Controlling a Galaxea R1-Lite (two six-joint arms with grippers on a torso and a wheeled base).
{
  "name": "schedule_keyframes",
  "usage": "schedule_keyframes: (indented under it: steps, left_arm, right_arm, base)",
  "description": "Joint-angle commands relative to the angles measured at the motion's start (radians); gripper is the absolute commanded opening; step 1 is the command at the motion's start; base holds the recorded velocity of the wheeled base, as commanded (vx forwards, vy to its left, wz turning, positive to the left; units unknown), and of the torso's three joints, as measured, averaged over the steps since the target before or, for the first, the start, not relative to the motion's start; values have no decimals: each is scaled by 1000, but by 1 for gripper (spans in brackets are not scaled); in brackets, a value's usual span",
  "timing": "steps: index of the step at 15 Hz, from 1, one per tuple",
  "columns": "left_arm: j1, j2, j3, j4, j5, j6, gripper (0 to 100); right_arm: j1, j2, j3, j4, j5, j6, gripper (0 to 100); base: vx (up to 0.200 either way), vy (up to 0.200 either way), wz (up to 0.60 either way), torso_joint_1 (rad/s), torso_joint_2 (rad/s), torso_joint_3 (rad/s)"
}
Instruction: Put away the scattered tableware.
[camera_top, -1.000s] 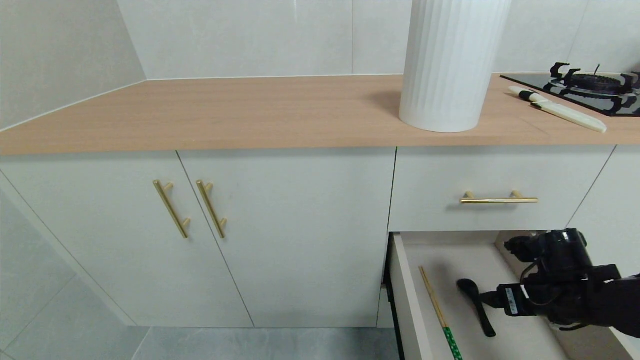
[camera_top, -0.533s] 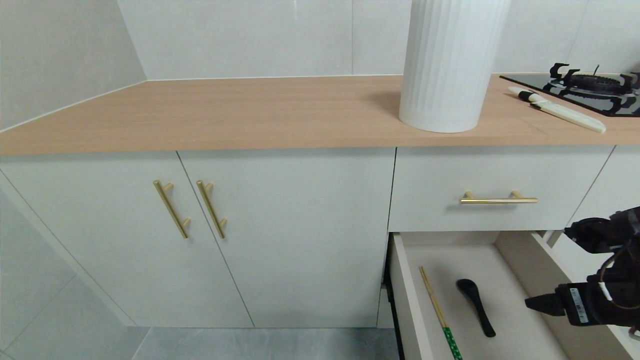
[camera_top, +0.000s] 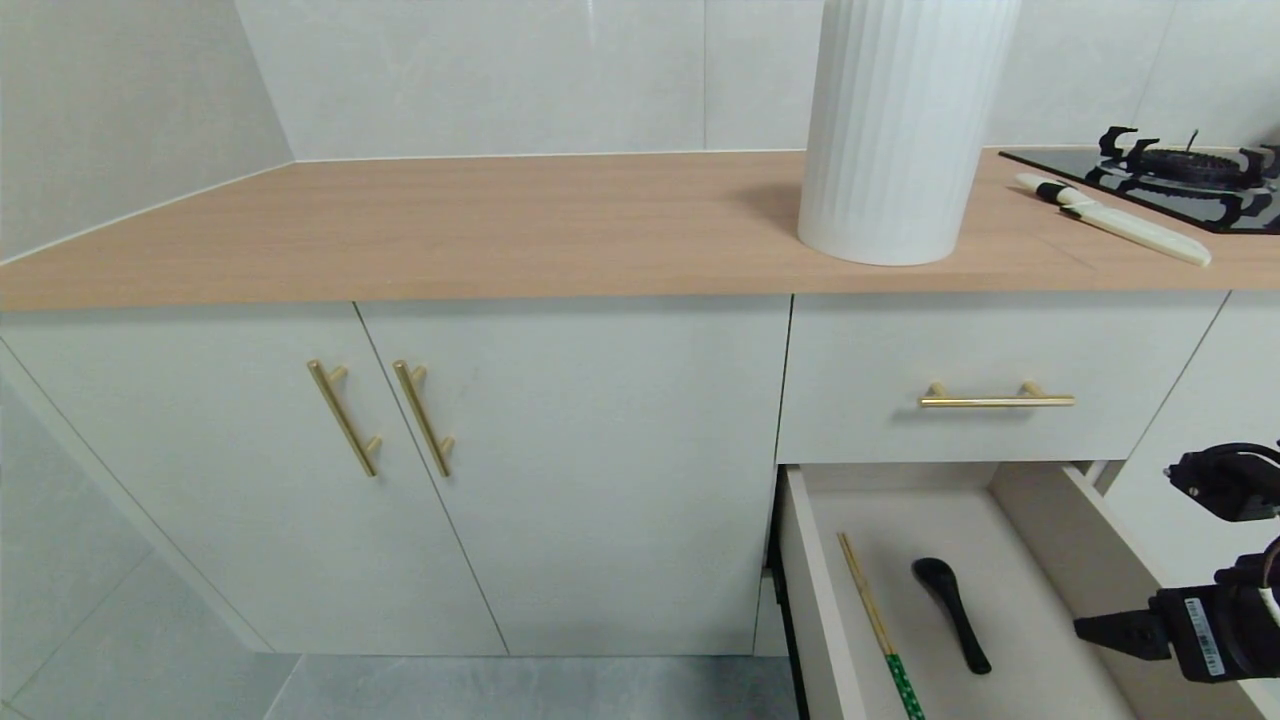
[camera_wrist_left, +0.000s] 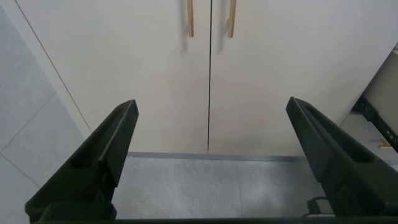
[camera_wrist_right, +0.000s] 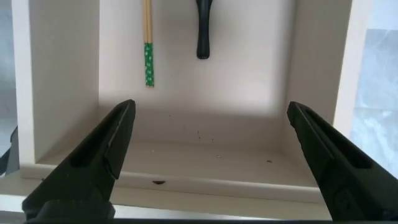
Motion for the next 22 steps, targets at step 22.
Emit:
schedule_keyframes:
  steps: [22]
  left_arm:
    - [0,0,0,-1,0,0,100]
  right_arm:
    - [137,289,-108,303,44,130,100]
  base:
    - [-36,0,0,0,1,1]
